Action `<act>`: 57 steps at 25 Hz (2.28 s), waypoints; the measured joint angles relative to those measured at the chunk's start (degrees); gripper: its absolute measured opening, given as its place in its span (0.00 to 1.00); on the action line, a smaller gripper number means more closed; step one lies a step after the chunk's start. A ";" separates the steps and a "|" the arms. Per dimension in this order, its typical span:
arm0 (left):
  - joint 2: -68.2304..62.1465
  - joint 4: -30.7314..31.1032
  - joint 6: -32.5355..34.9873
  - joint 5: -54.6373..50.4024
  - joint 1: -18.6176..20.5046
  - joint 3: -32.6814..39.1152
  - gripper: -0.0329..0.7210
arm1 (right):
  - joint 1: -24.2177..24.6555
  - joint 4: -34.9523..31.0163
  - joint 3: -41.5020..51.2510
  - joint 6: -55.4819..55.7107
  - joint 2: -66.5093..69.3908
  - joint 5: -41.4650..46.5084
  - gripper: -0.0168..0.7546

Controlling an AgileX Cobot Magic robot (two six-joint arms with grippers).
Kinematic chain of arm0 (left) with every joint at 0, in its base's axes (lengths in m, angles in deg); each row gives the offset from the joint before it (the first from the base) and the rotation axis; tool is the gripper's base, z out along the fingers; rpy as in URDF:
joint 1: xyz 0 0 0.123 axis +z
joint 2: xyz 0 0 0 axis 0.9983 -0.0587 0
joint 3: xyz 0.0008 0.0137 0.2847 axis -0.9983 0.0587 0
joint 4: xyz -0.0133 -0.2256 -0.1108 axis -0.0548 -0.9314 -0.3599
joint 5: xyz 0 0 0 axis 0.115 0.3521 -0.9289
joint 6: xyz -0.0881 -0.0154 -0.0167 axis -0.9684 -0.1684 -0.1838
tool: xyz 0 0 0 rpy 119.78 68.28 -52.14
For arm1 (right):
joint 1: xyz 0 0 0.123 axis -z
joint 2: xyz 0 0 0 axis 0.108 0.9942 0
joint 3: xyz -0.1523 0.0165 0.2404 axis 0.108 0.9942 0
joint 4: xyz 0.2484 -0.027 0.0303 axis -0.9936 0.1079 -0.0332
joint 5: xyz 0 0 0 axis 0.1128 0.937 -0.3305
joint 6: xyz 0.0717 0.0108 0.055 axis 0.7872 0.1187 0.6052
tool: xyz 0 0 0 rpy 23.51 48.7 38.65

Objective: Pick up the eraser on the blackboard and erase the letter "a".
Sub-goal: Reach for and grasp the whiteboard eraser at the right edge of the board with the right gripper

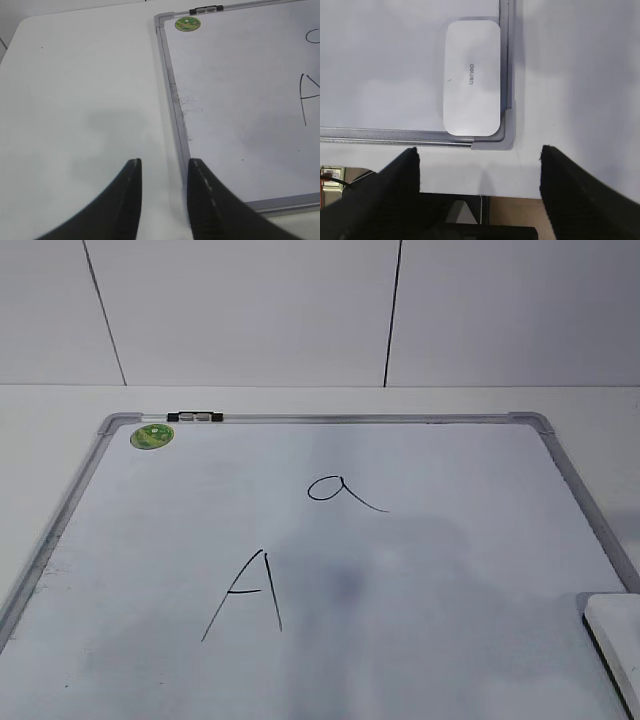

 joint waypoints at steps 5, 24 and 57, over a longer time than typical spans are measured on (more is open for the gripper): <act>0.00 0.00 0.00 0.00 0.00 0.00 0.35 | 0.00 -0.96 0.00 -0.13 3.59 0.00 0.79; 0.00 0.00 0.00 0.00 0.00 0.00 0.35 | 0.00 -4.47 0.00 -0.21 17.40 -1.01 0.79; 0.00 0.00 0.00 0.00 0.00 0.00 0.35 | -2.17 -3.58 -0.08 2.07 33.31 -9.90 0.79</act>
